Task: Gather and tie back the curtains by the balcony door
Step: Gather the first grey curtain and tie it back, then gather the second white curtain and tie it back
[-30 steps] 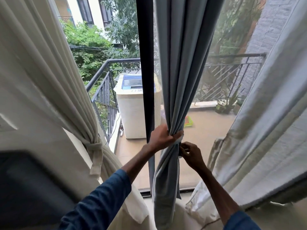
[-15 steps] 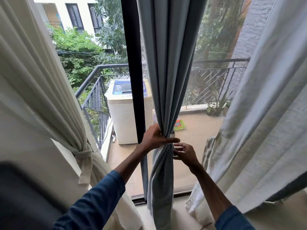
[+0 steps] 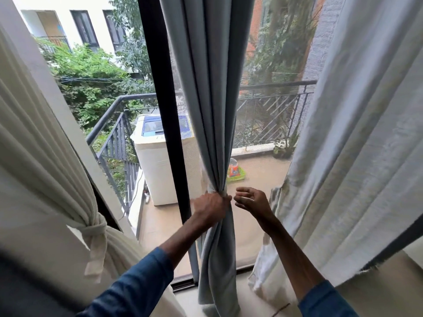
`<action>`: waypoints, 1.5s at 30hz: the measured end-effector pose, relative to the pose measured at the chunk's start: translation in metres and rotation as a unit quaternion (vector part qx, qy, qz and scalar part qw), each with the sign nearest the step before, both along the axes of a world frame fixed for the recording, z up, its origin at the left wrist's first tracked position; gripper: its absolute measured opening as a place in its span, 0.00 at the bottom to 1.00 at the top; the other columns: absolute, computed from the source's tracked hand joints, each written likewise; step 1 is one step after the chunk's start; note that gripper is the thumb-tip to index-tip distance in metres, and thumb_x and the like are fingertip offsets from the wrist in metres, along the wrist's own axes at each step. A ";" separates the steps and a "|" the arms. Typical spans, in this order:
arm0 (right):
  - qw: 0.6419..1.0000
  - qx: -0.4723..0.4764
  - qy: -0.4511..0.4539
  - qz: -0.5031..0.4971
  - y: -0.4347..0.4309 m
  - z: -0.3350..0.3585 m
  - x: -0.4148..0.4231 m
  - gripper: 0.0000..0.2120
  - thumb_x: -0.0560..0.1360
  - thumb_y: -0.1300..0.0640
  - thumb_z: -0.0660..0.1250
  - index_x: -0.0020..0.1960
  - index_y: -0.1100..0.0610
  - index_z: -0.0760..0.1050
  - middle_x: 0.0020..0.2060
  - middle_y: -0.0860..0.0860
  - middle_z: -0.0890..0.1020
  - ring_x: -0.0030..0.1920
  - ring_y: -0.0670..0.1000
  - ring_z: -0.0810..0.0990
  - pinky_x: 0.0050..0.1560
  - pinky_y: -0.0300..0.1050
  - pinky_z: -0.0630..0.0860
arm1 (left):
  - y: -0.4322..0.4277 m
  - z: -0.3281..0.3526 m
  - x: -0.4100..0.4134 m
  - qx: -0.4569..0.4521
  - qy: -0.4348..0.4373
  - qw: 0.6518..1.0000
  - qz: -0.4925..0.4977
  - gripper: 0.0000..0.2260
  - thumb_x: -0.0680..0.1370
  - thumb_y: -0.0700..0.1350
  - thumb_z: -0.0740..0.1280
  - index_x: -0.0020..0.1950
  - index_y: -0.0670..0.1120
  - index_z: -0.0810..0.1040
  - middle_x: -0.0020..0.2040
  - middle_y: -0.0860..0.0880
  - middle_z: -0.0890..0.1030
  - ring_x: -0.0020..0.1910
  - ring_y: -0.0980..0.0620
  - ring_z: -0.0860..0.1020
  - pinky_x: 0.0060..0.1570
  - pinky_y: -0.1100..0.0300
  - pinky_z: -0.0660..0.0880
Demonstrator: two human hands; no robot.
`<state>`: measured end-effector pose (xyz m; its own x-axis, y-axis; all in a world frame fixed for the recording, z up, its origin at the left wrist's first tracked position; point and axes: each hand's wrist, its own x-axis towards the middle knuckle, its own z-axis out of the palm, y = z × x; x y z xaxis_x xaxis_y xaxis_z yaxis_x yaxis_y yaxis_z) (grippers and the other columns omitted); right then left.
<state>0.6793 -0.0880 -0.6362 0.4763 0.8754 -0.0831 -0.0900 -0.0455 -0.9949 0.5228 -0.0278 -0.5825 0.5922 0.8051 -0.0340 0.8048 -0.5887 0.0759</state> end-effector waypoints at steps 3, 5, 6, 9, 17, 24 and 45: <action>0.999 0.018 -0.031 -0.015 -0.004 0.027 0.017 0.12 0.75 0.71 0.70 0.58 0.63 0.79 0.52 0.63 0.83 0.49 0.56 0.83 0.47 0.45 0.84 | -0.011 0.019 0.023 -0.014 -0.013 0.999 -0.033 0.19 0.82 0.58 0.59 0.61 0.46 0.78 0.60 0.41 0.81 0.59 0.38 0.79 0.53 0.51 0.75; 0.997 0.038 -0.057 -0.028 -0.009 0.052 0.031 0.12 0.75 0.71 0.70 0.57 0.63 0.79 0.51 0.63 0.83 0.48 0.55 0.82 0.43 0.41 0.83 | -0.014 0.037 0.040 0.003 -0.034 0.998 -0.051 0.19 0.80 0.57 0.62 0.62 0.43 0.75 0.61 0.41 0.80 0.60 0.39 0.79 0.54 0.51 0.75; 0.995 0.049 -0.076 -0.036 -0.013 0.067 0.040 0.12 0.75 0.71 0.70 0.57 0.64 0.79 0.50 0.62 0.83 0.47 0.55 0.82 0.43 0.41 0.83 | -0.015 0.049 0.048 0.020 -0.050 0.997 -0.059 0.20 0.80 0.57 0.63 0.64 0.43 0.74 0.63 0.41 0.79 0.62 0.40 0.78 0.55 0.51 0.75; 0.983 0.088 -0.154 -0.052 -0.027 0.119 0.067 0.12 0.74 0.70 0.71 0.58 0.65 0.79 0.48 0.59 0.84 0.47 0.54 0.82 0.42 0.42 0.83 | -0.016 0.088 0.071 0.074 -0.089 0.989 -0.091 0.19 0.79 0.56 0.64 0.63 0.44 0.74 0.63 0.41 0.77 0.62 0.40 0.77 0.57 0.50 0.74; 0.888 0.262 -0.351 -0.140 -0.093 0.300 0.108 0.07 0.76 0.64 0.70 0.51 0.56 0.83 0.43 0.49 0.87 0.47 0.49 0.87 0.34 0.47 0.83 | -0.025 0.242 0.140 0.153 -0.410 0.892 -0.116 0.12 0.74 0.58 0.65 0.41 0.50 0.80 0.37 0.53 0.84 0.37 0.52 0.83 0.40 0.54 0.80; 0.795 0.395 -0.385 -0.252 -0.128 0.435 0.143 0.06 0.77 0.65 0.69 0.49 0.57 0.82 0.43 0.51 0.87 0.47 0.52 0.85 0.31 0.47 0.80 | -0.068 0.394 0.191 0.227 -0.593 0.754 -0.168 0.17 0.77 0.63 0.63 0.52 0.51 0.77 0.43 0.55 0.85 0.34 0.60 0.81 0.39 0.59 0.79; 0.617 0.301 -0.547 -0.479 -0.044 0.733 0.193 0.33 0.77 0.38 0.66 0.65 0.66 0.74 0.63 0.60 0.79 0.66 0.61 0.75 0.66 0.54 0.72 | -0.044 0.701 0.234 0.362 -0.647 0.643 -0.193 0.17 0.79 0.52 0.65 0.60 0.40 0.72 0.60 0.39 0.77 0.60 0.35 0.76 0.51 0.49 0.72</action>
